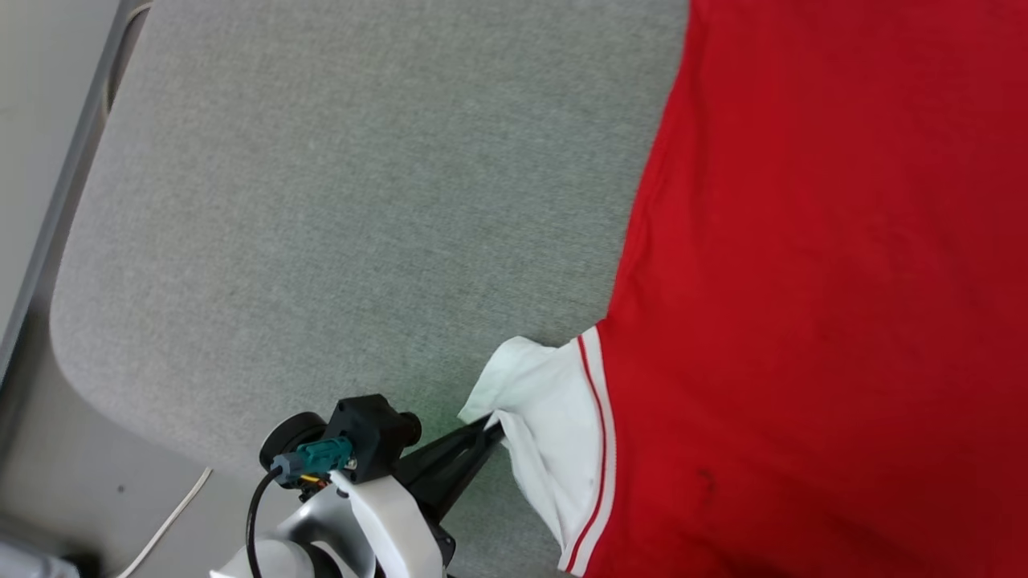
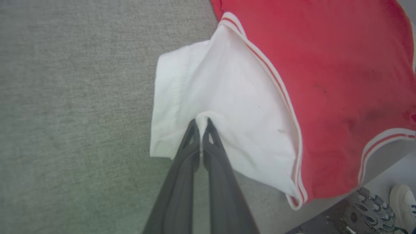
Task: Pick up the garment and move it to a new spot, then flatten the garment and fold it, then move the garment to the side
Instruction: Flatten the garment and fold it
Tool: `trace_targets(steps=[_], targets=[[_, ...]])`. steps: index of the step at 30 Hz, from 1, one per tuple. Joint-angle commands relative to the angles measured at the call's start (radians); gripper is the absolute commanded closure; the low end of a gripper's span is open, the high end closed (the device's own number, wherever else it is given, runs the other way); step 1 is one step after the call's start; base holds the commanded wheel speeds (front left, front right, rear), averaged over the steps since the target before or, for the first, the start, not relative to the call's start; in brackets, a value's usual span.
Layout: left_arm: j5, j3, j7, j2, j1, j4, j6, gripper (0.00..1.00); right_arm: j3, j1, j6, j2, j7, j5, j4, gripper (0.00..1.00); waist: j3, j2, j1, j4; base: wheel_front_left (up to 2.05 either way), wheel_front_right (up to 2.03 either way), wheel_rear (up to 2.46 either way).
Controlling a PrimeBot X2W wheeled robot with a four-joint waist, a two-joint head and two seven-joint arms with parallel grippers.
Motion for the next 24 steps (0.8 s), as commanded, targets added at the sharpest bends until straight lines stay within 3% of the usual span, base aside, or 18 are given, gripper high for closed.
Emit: trace_targets(steps=[1, 11, 12, 13, 14, 24], targets=[[-0.001, -0.007, -0.017, -0.006, -0.026, 0.004, -0.002, 1.00, -0.029, -0.019, -0.001, 0.004, 0.001, -0.036, 0.013, 0.00, 0.043, 0.0000, -0.0002, 0.049, 0.00, 0.00, 0.00], [-0.014, -0.026, -0.062, -0.011, -0.048, 0.050, 0.000, 1.00, -0.026, 0.079, -0.001, 0.029, 0.022, -0.083, 0.034, 0.00, 0.067, 0.0000, -0.0002, 0.075, 0.00, 0.00, 0.00], [-0.016, -0.029, -0.066, -0.012, -0.050, 0.055, 0.000, 1.00, -0.021, 0.092, -0.001, 0.030, 0.029, -0.079, 0.036, 0.08, 0.067, 0.0000, -0.0002, 0.075, 0.00, 0.00, 0.00], [-0.018, -0.031, -0.068, -0.013, -0.052, 0.058, 0.000, 1.00, -0.016, 0.106, -0.001, 0.029, 0.036, -0.076, 0.036, 0.75, 0.066, 0.0000, -0.0002, 0.074, 0.00, 0.00, 0.00], [-0.021, -0.032, -0.069, -0.014, -0.055, 0.060, 0.000, 1.00, -0.010, 0.116, -0.001, 0.024, 0.038, -0.073, 0.035, 1.00, 0.065, 0.0000, -0.0002, 0.073, 0.00, 0.00, 0.00], [-0.025, -0.030, -0.081, -0.004, -0.059, 0.080, 0.004, 1.00, 0.016, 0.171, -0.001, -0.017, 0.002, -0.046, 0.025, 1.00, 0.007, 0.0000, -0.0002, 0.033, 0.00, 0.00, 0.00]])
